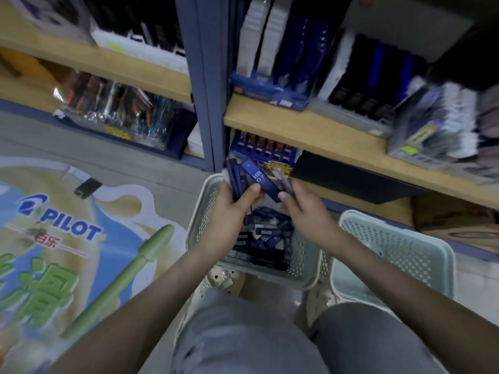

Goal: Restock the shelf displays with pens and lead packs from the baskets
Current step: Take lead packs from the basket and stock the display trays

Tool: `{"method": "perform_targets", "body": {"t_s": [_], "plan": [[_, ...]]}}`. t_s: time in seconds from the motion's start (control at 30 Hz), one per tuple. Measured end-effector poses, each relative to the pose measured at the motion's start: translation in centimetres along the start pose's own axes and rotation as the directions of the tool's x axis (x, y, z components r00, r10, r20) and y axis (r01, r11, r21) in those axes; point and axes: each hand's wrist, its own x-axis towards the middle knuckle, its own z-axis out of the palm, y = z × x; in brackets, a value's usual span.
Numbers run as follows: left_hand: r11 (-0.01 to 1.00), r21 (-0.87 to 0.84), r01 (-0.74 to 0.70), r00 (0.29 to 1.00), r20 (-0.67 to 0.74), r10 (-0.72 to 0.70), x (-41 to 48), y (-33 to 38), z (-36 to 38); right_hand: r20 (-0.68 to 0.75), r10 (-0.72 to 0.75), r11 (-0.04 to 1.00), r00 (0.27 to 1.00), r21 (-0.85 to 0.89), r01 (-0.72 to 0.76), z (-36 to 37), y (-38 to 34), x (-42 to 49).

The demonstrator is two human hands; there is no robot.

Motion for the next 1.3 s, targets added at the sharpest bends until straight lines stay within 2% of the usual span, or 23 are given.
{"method": "perform_targets", "body": {"t_s": [0.13, 0.3, 0.43, 0.63, 0.73, 0.87, 0.97, 1.13, 1.3], "plan": [[0.994, 0.017, -0.106, 0.994, 0.023, 0.105, -2.0, 5.3, 4.3, -0.037, -0.051, 0.990, 0.998, 0.132, 0.056, -4.8, -4.0, -2.8], [0.981, 0.006, -0.194, 0.977, 0.093, 0.193, -5.4, 10.5, 9.0, -0.177, -0.086, 0.980, 0.981, 0.163, 0.115, -10.5, -8.2, -8.2], [0.946, 0.091, -0.312, 0.941, 0.164, 0.294, -8.4, 13.4, 12.8, -0.275, -0.083, 0.968, 0.958, 0.207, 0.143, -14.0, -10.1, -12.9], [0.851, 0.225, -0.475, 0.873, 0.240, 0.424, -11.6, 17.4, 18.4, -0.479, -0.115, 0.978, 0.870, 0.098, 0.183, -19.8, -10.6, -16.8], [0.787, 0.289, -0.545, 0.833, 0.291, 0.470, -12.4, 19.1, 21.2, -0.556, -0.163, 0.984, 0.815, -0.036, 0.172, -22.6, -10.4, -17.9], [0.758, 0.300, -0.579, 0.805, 0.356, 0.474, -12.8, 20.9, 25.2, -0.639, -0.097, 0.982, 0.763, 0.063, 0.178, -25.2, -10.6, -19.4], [0.757, 0.261, -0.599, 0.783, 0.390, 0.485, -13.0, 21.6, 27.8, -0.702, -0.031, 0.936, 0.712, 0.228, 0.266, -26.8, -10.2, -20.1], [0.797, 0.238, -0.556, 0.812, 0.360, 0.459, -12.5, 21.4, 30.6, -0.781, 0.059, 0.874, 0.622, 0.341, 0.346, -29.3, -8.6, -20.6], [0.805, 0.200, -0.559, 0.796, 0.404, 0.452, -11.3, 21.3, 33.5, -0.831, 0.203, 0.796, 0.517, 0.448, 0.407, -33.5, -5.3, -20.7]]}}
